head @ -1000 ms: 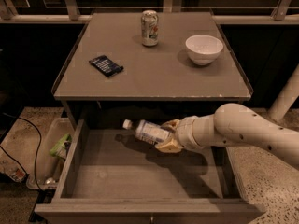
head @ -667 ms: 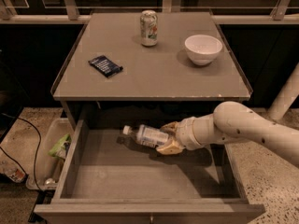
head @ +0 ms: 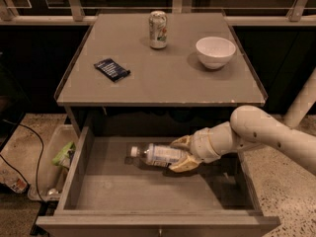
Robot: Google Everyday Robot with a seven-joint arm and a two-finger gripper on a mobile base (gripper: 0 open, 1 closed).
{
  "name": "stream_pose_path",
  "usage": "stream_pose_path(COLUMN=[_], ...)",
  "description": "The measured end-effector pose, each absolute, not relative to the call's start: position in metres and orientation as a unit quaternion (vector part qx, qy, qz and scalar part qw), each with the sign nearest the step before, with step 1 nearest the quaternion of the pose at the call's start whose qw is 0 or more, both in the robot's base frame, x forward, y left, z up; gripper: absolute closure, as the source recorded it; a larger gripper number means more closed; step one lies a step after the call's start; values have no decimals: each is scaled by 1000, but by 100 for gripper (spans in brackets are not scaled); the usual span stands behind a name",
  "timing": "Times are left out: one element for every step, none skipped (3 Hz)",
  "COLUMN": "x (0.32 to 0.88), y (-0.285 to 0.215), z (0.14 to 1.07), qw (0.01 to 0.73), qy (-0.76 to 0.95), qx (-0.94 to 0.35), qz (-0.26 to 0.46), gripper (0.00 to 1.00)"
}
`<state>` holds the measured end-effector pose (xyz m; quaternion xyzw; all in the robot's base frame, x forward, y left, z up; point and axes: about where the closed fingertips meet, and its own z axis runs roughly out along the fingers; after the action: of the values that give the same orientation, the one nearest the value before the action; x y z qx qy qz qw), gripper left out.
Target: Place blue plastic bottle into top drawer
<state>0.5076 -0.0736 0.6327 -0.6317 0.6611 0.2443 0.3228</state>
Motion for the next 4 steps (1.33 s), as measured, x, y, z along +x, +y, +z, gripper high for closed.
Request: stream_pose_path(x=[505,506,508,509], y=[-73,-71,-75,-83], z=[632,631,628,624], qw=[320,316,315,315], qy=[659,667,700,732], qx=[-635,-628,-594,-558], qz=[247,245,239,231], gripper=[100,100,100,100])
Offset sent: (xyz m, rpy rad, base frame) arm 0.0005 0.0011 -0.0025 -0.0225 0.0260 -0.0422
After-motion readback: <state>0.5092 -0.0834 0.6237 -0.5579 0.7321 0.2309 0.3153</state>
